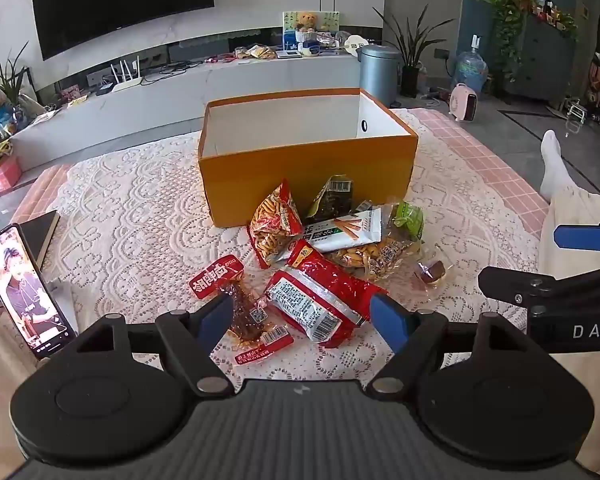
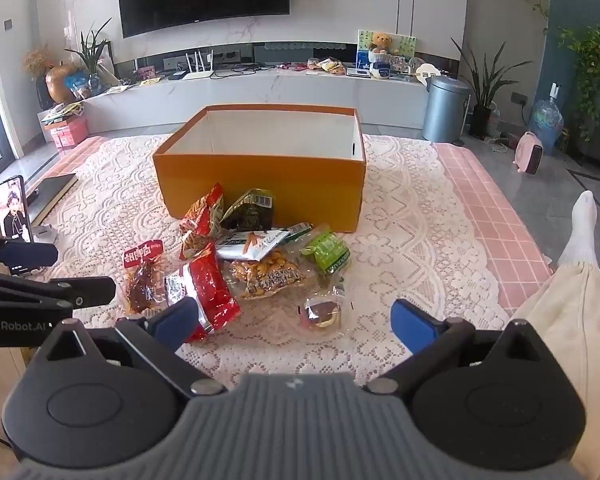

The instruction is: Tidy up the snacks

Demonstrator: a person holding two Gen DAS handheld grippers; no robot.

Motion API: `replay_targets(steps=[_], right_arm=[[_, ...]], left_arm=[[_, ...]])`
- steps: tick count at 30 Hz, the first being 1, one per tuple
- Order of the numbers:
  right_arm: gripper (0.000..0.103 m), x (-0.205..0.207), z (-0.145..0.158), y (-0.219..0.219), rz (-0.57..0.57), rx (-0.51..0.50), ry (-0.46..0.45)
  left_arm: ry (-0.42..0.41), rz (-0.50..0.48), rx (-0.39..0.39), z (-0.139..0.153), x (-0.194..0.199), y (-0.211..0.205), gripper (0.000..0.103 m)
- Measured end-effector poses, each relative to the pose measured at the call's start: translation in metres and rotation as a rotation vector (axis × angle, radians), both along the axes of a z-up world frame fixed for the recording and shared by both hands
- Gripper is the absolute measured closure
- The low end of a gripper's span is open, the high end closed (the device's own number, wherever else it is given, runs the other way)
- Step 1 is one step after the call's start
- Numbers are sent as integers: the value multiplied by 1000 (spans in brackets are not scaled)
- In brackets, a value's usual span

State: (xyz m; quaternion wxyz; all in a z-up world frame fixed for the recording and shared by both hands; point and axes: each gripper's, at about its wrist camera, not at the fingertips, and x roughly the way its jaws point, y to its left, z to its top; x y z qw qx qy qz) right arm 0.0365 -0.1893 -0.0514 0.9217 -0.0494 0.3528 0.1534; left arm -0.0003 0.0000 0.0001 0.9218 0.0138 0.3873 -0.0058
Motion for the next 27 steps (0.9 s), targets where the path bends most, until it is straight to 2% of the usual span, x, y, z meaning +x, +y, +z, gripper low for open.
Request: replay_targets(steps=[27], right_arm=[[4,0,-4,0,-4,-4,3]], left_arm=[[6,7,3,-1,0,0,11]])
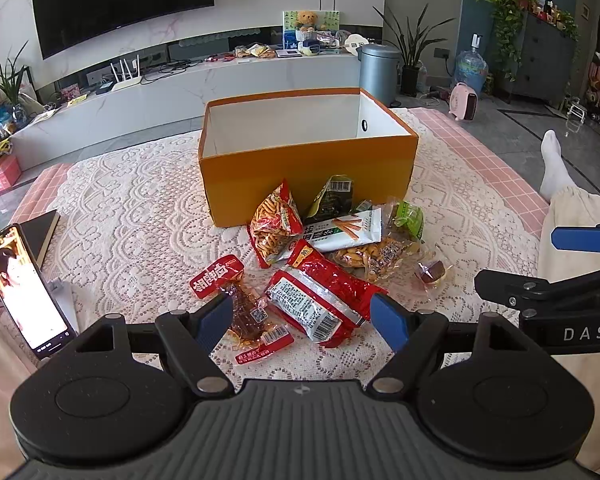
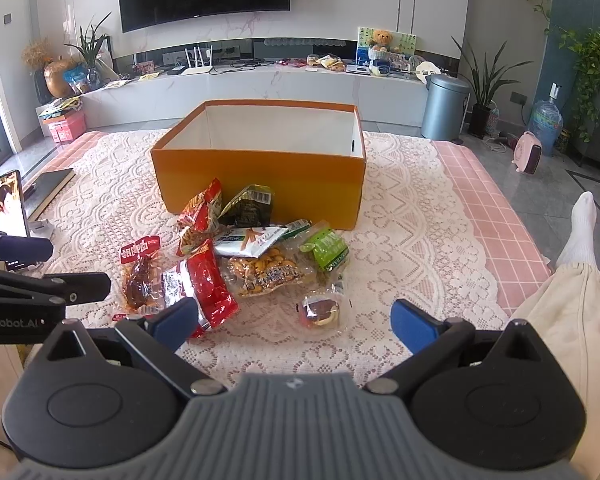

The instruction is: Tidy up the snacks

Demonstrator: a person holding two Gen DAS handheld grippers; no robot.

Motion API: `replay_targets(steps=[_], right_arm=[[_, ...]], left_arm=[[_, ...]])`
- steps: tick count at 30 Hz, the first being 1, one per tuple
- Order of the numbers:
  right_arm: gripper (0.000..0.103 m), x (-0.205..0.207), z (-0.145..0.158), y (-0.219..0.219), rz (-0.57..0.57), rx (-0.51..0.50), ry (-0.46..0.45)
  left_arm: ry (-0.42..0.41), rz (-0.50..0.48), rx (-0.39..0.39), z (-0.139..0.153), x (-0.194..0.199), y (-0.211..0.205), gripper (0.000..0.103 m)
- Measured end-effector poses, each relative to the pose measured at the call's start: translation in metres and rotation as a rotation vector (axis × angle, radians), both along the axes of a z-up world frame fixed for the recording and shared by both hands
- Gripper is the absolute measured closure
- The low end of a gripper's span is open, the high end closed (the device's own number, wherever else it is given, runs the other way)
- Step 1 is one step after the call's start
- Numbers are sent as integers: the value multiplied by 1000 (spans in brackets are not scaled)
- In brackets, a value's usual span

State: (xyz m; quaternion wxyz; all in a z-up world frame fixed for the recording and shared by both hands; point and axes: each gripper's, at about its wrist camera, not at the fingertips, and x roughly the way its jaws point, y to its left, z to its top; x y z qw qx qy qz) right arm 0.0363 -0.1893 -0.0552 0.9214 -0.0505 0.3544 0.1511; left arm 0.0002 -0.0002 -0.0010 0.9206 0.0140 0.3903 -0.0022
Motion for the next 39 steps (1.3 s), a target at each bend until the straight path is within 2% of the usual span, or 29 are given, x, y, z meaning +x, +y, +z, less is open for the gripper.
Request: replay_targets(steps=[39], right_arm=[[4,4,-2,0,-15,-21,17]], left_arm=[[5,-1,-4,2,-2,1,11]])
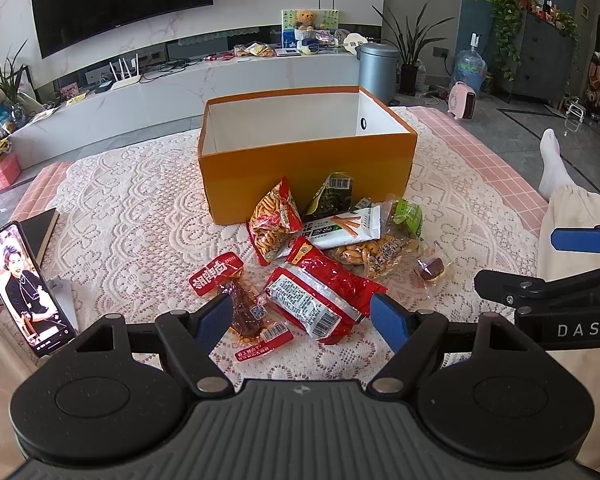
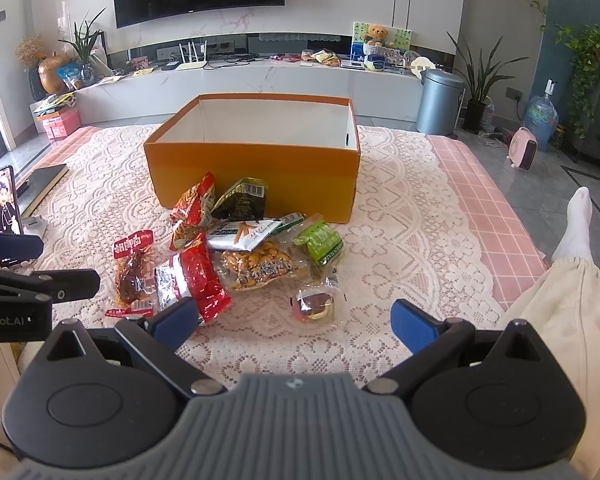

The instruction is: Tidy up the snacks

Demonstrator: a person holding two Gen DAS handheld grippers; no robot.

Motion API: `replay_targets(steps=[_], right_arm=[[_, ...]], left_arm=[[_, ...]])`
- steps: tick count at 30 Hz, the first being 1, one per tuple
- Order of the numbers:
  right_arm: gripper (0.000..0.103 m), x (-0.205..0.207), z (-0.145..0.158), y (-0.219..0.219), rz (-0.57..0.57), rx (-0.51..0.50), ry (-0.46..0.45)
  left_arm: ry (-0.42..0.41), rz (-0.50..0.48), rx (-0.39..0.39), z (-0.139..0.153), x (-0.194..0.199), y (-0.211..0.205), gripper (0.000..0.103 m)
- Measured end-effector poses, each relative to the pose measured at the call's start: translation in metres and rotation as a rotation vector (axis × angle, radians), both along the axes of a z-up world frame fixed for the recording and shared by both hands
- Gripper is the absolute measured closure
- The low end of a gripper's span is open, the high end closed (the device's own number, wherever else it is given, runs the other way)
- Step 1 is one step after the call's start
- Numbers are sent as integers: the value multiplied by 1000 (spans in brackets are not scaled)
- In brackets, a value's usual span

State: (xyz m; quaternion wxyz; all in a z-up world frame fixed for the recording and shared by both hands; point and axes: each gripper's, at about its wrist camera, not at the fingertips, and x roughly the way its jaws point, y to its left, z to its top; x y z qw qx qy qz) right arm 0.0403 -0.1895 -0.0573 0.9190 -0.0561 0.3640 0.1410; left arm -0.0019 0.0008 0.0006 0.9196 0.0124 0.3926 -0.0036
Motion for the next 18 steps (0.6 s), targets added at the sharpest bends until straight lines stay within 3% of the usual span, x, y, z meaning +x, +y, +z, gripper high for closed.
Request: replay_targets(steps=[18], right_arm=[[4,0,-1,1,-8,-3,10]], left_arm=[[0,2,0,0,0,-1,11]])
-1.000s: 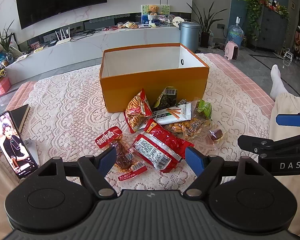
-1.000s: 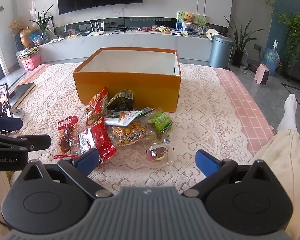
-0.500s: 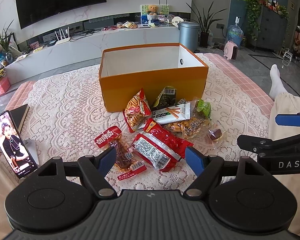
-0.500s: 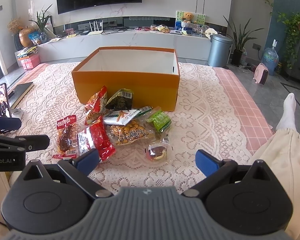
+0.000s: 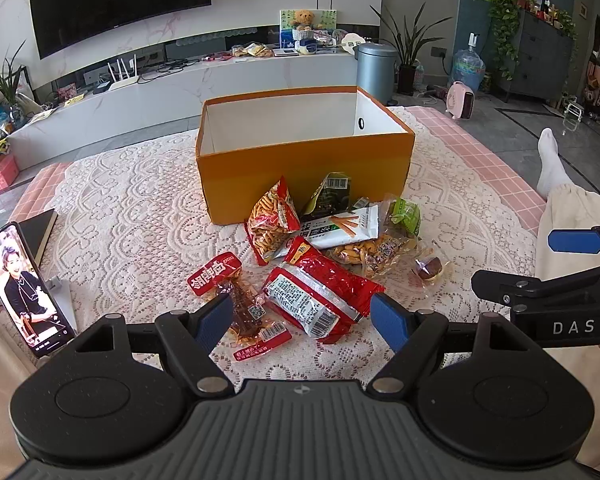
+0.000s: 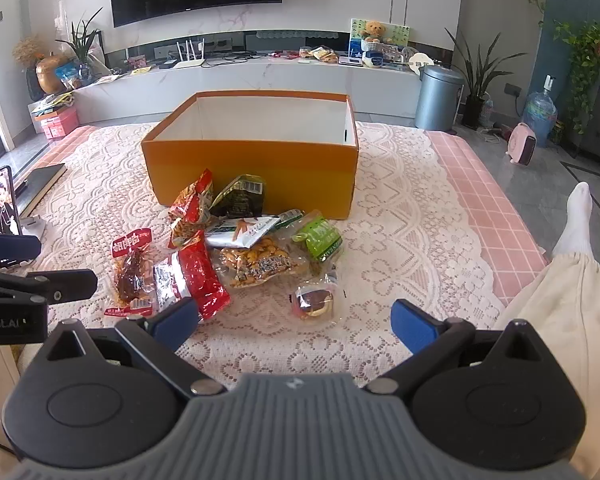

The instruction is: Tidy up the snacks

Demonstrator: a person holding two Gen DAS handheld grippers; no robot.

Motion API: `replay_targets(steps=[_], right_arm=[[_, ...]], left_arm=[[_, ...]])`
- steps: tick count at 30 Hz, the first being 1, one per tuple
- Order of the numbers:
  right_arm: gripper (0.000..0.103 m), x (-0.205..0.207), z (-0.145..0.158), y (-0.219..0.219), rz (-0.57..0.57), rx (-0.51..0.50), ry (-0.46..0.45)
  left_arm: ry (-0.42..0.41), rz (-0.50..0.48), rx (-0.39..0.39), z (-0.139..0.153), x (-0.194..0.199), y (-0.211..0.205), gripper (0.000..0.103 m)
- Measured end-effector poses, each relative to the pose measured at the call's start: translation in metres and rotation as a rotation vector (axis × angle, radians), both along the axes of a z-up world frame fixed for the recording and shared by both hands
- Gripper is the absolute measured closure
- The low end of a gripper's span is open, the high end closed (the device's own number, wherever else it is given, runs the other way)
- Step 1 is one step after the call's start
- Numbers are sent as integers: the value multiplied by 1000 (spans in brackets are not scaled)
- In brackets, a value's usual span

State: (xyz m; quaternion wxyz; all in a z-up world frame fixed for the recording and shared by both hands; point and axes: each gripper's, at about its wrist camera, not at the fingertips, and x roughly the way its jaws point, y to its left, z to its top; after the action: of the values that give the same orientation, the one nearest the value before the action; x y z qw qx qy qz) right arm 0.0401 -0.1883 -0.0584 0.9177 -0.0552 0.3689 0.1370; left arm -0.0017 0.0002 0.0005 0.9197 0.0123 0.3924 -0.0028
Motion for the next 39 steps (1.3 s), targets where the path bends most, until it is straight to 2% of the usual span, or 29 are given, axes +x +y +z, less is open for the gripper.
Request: replay_targets(steps=[11,17,19,22,23,24,26,28,30,32,35,39], right_arm=[[4,1,0,-1,1,17,-3],[4,5,-3,-3,0,43,-10],[4,7,-6,-5,14,69,2],[4,11,-13,-5,24,97,27],[6,13,-15,-5,25,98,35],[12,15,-18,-4,26,98,40],[22,19,-22,-4,24,95,50],[26,25,-29,-4,21,95,76],[27,31,-35,-6,15,102,96],[28,37,-41,-7,9,103,112],[26,48,-49,-9,-9,99,127],[20,65,-60,-9,-23,97,157]], left_arm=[[-6,-14,-5,0,-1,-6,11],[-16,-49,-62,3,1,3,13],[0,-63,-97,2,4,6,17],[21,-71,-122,-4,10,9,31],[25,-78,-122,-6,11,9,40],[29,-84,-125,-8,13,10,48],[46,-86,-138,-13,19,10,50],[64,-68,-152,-17,24,11,45],[84,-45,-153,-22,32,11,22],[94,-27,-165,-26,40,12,19],[141,6,-225,-34,55,16,13],[188,52,-248,-50,72,16,13]])
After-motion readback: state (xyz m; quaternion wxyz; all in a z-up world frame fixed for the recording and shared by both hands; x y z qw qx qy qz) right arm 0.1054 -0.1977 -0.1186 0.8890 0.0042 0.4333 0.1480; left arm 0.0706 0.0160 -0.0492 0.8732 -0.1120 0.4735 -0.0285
